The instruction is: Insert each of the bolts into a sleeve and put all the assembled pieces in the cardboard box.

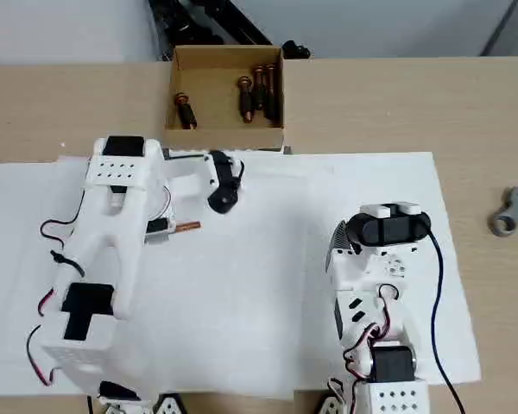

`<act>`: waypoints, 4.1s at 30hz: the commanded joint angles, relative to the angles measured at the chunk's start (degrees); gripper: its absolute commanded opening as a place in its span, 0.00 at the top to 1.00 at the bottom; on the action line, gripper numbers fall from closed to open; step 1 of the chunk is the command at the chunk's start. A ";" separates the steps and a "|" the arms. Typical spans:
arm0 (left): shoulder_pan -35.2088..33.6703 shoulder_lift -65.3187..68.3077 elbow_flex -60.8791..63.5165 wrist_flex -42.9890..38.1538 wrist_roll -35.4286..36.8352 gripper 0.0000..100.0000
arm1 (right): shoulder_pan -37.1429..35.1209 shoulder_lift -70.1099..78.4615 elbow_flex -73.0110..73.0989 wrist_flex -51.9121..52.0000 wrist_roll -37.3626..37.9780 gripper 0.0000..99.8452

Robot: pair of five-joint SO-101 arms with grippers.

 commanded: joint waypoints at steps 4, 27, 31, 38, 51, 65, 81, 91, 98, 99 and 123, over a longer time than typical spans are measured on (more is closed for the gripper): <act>-0.35 -4.13 -0.40 -2.81 6.95 0.85 | 0.04 -0.13 -0.35 -0.92 0.62 1.00; -4.48 8.97 -11.21 8.88 110.15 0.84 | 0.04 -0.13 2.64 -0.92 0.26 1.00; -4.31 12.31 -11.56 8.79 113.23 0.84 | 0.04 -0.13 2.64 -0.92 0.26 1.00; -4.22 14.51 -11.47 8.79 115.78 0.84 | 0.04 -0.13 2.64 -0.92 0.18 1.00; -4.04 -0.79 -13.05 9.05 80.79 0.84 | 0.04 -0.13 2.64 -0.92 0.18 1.00; -0.18 -4.22 4.70 5.19 14.86 0.84 | 0.04 -0.13 2.64 -0.92 0.18 1.00; -2.64 -3.87 5.23 -6.59 7.82 0.84 | 0.04 -0.13 2.64 -0.84 0.18 1.00; -2.81 14.68 0.92 -12.04 7.82 0.85 | 0.04 -0.04 2.64 -0.84 0.18 1.00; -2.20 16.09 -9.71 -0.97 5.89 0.99 | 0.04 -0.04 2.64 -0.84 0.18 1.00; -2.20 16.09 -11.30 1.23 5.01 0.99 | 0.04 -0.04 2.64 -0.84 0.18 1.00; 2.20 -0.70 -13.14 8.79 -26.64 0.90 | 0.22 0.04 2.64 1.98 0.53 1.00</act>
